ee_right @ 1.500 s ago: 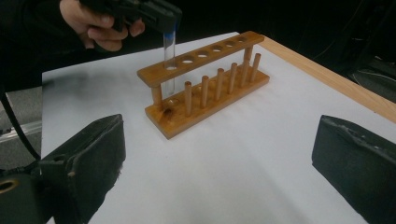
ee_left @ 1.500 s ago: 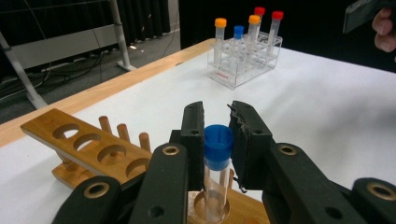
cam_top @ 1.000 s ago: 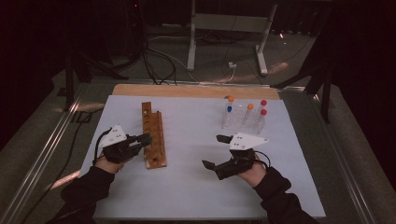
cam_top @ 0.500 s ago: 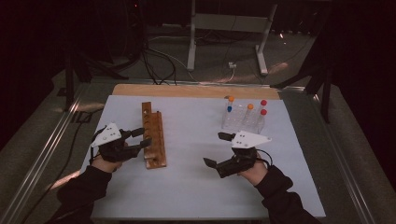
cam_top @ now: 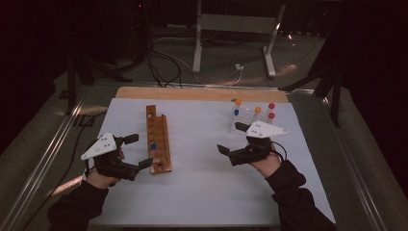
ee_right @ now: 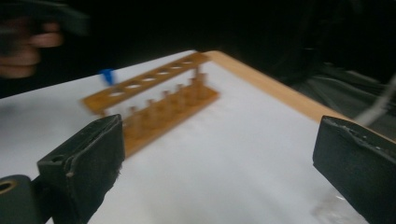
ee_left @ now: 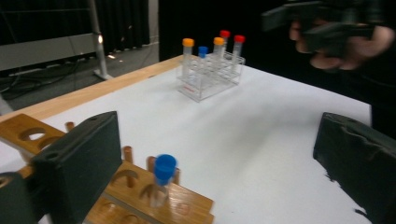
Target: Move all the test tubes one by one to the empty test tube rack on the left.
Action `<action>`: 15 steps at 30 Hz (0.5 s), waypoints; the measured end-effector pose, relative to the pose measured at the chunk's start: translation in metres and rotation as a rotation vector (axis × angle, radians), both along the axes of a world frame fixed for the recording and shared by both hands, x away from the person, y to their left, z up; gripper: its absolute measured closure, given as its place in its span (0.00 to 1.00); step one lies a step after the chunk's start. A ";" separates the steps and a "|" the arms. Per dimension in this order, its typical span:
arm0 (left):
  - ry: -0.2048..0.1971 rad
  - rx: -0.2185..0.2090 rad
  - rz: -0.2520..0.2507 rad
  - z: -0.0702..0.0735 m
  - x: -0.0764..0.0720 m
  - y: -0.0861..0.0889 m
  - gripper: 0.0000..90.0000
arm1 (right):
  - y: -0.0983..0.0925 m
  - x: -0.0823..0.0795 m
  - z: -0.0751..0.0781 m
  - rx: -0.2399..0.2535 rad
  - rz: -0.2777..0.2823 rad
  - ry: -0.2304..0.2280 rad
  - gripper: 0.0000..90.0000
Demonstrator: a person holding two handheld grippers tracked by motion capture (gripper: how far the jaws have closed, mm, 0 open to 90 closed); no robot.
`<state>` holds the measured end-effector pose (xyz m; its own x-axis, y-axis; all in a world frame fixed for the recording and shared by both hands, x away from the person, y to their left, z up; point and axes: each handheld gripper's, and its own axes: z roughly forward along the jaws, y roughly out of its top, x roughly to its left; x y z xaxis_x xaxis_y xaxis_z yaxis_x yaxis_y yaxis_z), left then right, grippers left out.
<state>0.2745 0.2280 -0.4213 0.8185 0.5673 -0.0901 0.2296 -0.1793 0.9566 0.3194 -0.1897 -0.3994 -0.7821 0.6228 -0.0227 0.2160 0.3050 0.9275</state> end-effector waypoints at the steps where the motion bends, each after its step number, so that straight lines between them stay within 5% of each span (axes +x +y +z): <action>1: -0.006 0.000 -0.003 -0.001 -0.002 0.000 0.02 | -0.001 0.003 -0.002 -0.007 -0.026 -0.001 0.02; 15: -0.010 -0.005 0.001 -0.011 -0.008 0.004 0.01 | -0.015 0.063 -0.045 -0.045 -0.335 0.044 0.16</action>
